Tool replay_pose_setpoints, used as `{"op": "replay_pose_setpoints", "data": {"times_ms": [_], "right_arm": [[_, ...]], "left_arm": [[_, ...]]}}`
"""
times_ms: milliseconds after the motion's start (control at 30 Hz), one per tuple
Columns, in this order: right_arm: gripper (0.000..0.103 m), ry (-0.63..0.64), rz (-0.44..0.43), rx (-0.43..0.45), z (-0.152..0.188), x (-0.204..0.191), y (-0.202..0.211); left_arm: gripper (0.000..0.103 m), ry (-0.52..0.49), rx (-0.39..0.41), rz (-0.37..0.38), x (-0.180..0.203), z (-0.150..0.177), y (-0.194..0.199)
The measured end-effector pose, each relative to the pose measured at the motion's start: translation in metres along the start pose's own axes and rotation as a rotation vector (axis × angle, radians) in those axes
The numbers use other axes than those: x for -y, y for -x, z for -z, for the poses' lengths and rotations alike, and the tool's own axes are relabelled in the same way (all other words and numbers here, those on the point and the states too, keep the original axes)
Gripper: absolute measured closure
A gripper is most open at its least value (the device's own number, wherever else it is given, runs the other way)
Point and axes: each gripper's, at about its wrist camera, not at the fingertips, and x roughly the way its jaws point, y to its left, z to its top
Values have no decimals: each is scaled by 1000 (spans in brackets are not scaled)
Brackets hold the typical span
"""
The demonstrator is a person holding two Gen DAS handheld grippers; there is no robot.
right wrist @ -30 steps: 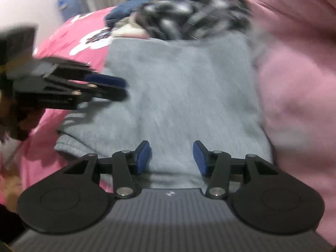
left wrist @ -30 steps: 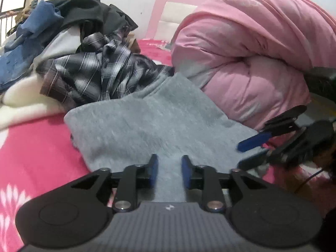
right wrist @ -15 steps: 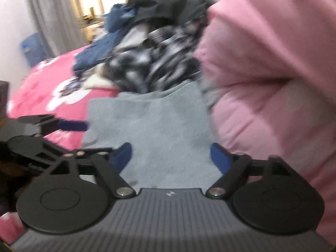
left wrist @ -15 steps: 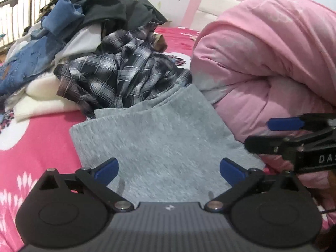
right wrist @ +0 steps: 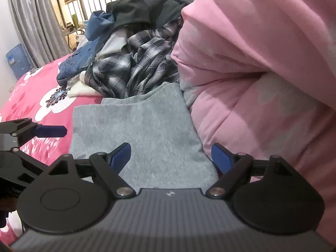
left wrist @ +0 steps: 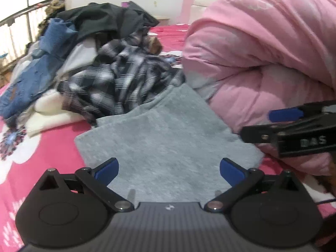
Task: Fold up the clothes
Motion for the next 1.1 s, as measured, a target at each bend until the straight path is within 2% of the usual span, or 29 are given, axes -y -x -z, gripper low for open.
{"op": "replay_pose_setpoints", "data": {"times_ms": [200,367,533,933,1100], "right_arm": [[19,-13,8,-10,1,4,3],[19,-24,4,-15,2,6,2],[19,-34,4,-20,2,8,1],[18,-122,10,-44,-2,18,-11],[18,-116,8,-67,-1,15,-16]], "left_arm": [[0,53,-30,-64,-4,-2,-3],[0,21,-43,-108,3,0,-3],[0,67,-68,-73,0,-1,-1],[0,30,-59,-112,0,1,2],[0,15,-62,-128,1,1,1]]}}
